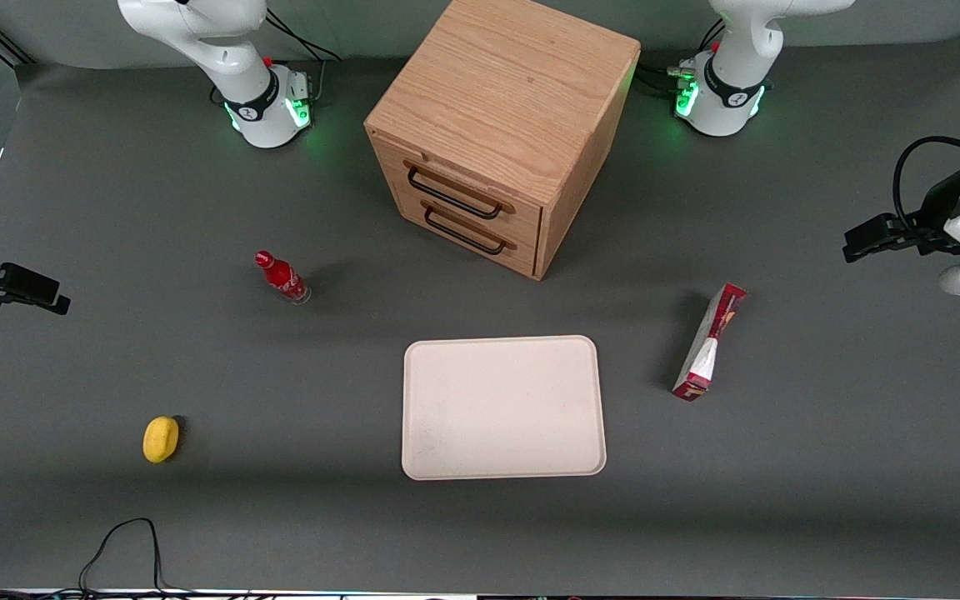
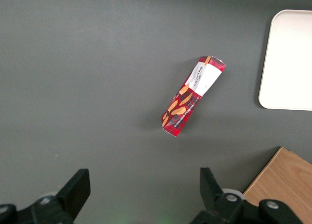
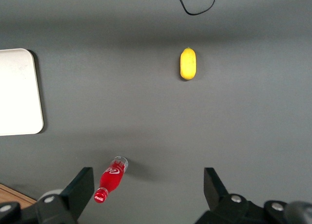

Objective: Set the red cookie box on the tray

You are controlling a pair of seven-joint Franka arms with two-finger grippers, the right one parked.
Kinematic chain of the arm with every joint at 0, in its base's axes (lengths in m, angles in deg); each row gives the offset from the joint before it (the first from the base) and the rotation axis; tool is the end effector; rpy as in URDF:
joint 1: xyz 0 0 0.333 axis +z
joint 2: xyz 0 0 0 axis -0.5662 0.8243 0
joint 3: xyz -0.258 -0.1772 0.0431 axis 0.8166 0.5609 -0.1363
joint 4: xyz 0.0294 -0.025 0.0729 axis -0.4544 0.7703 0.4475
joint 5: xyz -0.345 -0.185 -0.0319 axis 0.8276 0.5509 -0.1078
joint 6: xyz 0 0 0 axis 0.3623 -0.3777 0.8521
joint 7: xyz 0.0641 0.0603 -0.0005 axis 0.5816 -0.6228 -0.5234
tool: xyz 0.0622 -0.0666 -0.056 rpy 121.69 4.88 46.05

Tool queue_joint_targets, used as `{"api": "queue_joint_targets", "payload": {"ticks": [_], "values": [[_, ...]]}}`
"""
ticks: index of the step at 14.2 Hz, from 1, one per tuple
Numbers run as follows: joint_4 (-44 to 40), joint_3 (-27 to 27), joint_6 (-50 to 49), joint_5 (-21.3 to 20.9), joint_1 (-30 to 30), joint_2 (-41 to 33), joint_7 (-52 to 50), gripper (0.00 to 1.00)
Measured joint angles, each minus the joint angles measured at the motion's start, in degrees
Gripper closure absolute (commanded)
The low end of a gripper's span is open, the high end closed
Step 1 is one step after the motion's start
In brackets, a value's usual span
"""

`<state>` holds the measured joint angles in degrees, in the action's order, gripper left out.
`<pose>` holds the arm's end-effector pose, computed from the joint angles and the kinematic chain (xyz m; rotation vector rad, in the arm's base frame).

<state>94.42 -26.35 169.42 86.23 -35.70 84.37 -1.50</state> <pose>0.5639 -0.0177 0.5827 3.1330 0.1405 -0.1139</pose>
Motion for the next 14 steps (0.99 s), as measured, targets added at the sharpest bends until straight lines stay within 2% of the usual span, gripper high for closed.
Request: {"api": "queue_joint_targets", "payload": {"ticks": [9, 14], "values": [[0.1, 0.1, 0.0, 0.0, -0.7, 0.1, 0.0, 0.0], [1.4, 0.5, 0.9, 0.0, -7.9, 0.2, -3.8, 0.0]]}}
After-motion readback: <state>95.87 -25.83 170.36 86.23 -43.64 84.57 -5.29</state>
